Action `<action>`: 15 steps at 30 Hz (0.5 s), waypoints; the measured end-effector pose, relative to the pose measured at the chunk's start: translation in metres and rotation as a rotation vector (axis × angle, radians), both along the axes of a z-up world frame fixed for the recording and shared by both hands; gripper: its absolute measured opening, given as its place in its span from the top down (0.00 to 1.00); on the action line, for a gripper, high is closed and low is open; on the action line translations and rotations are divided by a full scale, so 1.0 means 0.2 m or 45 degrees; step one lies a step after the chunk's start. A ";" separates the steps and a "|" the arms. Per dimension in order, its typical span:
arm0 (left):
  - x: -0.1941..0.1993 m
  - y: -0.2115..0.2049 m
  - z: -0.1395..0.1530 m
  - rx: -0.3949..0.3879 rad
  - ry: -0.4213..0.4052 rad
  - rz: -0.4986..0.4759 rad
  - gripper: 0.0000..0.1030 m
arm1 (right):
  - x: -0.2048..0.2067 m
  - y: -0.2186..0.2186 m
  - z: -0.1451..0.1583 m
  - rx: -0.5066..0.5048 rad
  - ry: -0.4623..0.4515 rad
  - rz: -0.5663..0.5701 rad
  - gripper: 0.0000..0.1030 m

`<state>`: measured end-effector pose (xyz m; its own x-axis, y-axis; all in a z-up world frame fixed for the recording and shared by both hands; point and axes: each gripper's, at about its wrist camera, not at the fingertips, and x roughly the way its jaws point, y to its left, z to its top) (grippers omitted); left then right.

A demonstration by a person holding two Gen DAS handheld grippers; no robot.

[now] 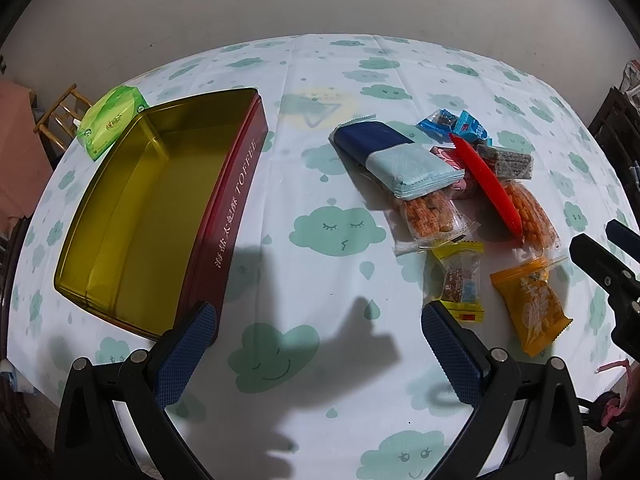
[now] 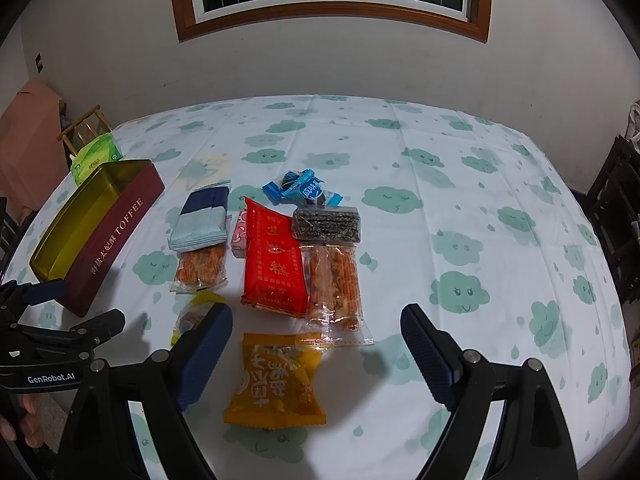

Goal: Organize snacks

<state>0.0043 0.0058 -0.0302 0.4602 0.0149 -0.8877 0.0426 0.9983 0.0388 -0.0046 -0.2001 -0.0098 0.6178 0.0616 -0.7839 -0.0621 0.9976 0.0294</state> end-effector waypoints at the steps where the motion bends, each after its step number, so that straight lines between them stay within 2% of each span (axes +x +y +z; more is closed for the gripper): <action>1: 0.00 0.00 0.00 -0.001 0.000 -0.001 0.01 | 0.00 0.00 0.00 0.001 0.001 0.002 0.14; 13: 0.01 -0.01 -0.02 0.006 0.011 0.004 0.01 | 0.02 -0.01 -0.01 -0.002 0.012 -0.001 0.18; 14: 0.01 -0.01 -0.02 0.008 0.012 0.003 0.02 | 0.02 -0.01 -0.02 -0.007 0.015 -0.002 0.20; 15: 0.02 0.00 -0.02 0.012 0.013 0.003 0.02 | 0.03 -0.02 -0.03 -0.011 0.017 -0.001 0.29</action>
